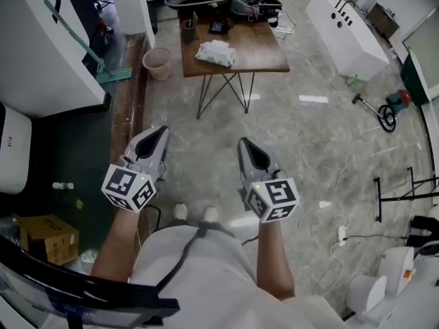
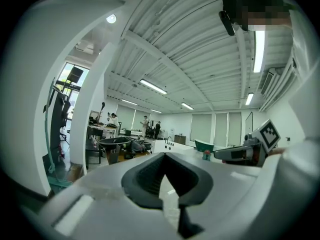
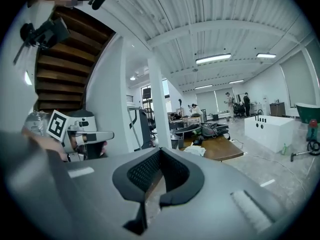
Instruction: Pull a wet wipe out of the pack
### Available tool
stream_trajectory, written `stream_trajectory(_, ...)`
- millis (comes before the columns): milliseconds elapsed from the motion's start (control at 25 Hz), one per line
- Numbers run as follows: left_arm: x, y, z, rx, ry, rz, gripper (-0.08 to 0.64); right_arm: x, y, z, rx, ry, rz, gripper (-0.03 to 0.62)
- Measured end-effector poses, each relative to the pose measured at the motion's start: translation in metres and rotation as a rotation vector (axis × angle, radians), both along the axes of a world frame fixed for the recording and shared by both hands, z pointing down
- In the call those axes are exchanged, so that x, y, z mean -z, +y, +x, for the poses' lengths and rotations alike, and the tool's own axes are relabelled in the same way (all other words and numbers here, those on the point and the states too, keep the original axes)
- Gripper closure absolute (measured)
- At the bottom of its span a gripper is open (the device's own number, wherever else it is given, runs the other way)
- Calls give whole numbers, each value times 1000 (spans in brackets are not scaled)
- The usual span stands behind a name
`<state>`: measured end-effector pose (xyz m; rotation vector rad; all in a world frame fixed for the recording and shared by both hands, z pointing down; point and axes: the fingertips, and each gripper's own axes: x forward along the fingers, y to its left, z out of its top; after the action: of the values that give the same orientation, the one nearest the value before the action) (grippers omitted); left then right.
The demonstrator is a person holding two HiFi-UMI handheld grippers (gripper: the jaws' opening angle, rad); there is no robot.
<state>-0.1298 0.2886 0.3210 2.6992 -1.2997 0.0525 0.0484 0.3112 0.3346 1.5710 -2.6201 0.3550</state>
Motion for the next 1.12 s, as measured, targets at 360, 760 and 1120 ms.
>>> stream_trajectory(360, 0, -1, 15, 10, 25, -9, 555, -7, 3, 32, -11, -33, -11, 583)
stream_trajectory(760, -14, 6, 50, 8, -2, -33, 555, -22, 4, 48, 47, -20, -22, 583)
stream_trajectory(1120, -22, 1, 51, 25, -5, -49, 555, -32, -5, 62, 50, -78, -47, 584)
